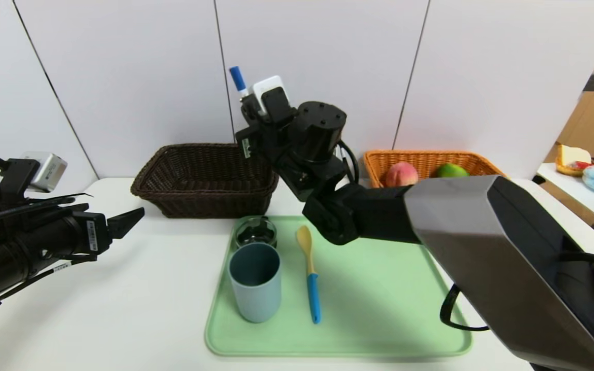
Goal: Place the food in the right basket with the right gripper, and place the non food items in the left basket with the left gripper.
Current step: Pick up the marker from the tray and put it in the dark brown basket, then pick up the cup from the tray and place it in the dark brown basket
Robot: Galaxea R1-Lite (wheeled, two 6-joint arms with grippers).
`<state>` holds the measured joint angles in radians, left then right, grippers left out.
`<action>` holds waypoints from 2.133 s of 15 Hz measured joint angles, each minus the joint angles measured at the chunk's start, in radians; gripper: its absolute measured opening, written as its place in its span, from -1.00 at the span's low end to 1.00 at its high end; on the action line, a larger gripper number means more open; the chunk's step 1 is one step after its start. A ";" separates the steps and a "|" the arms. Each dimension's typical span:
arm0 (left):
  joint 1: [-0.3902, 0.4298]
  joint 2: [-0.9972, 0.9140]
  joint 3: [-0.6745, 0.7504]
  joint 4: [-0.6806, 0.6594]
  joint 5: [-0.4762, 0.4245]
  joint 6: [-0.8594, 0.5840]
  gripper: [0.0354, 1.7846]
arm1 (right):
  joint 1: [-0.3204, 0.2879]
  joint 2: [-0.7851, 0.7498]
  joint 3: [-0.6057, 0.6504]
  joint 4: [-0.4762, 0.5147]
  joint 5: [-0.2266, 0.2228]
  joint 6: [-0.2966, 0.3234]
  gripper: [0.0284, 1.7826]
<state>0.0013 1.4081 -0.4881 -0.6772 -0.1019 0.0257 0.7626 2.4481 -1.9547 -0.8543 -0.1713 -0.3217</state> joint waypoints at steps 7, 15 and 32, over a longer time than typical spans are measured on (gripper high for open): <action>0.000 0.019 0.010 -0.023 0.001 0.000 0.89 | 0.014 0.064 -0.001 0.005 0.024 0.001 -0.87; 0.000 0.030 0.009 -0.039 0.001 -0.005 0.89 | 0.019 0.081 0.001 0.062 0.018 0.003 -0.87; 0.000 0.036 -0.003 -0.105 0.000 -0.006 0.89 | -0.236 -0.271 0.236 0.250 -0.156 -0.101 0.70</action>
<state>0.0013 1.4440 -0.4915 -0.7821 -0.1023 0.0200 0.5266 2.1768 -1.7183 -0.6043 -0.3270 -0.4223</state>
